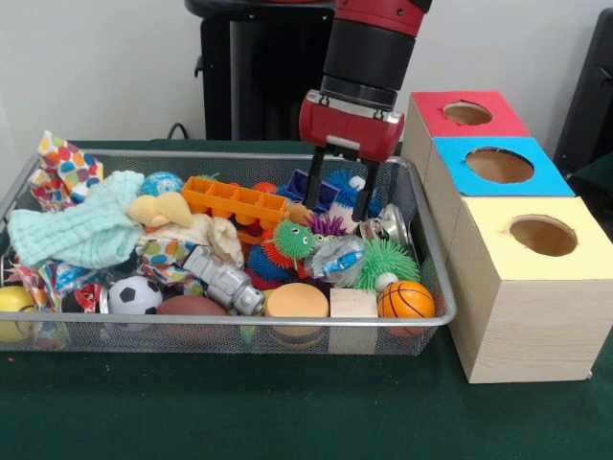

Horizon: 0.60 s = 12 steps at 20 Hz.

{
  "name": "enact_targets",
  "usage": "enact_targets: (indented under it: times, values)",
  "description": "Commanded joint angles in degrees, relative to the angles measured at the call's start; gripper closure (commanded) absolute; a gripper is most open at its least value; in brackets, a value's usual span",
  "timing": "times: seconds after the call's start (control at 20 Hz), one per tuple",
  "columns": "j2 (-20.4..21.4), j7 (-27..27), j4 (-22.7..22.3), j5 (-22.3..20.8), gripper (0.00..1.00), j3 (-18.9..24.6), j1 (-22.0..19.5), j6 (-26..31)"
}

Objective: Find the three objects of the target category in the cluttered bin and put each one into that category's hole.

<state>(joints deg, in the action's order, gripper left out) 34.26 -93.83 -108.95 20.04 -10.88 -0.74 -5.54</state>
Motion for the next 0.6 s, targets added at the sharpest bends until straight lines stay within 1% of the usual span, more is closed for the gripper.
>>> enact_targets:
  times: [0.05,0.2,0.3,0.6]
  values:
    - [-3.42,-16.99,3.65,3.28,0.0,6.75,-1.79,-5.26]
    - [-3.89,-17.1,3.9,3.36,0.0,7.59,-2.14,-6.23]
    - [-3.36,-17.46,3.48,2.44,0.0,9.6,-3.37,-6.69]
    - [-3.46,-17.52,3.71,3.06,0.0,12.23,-3.94,-6.72]
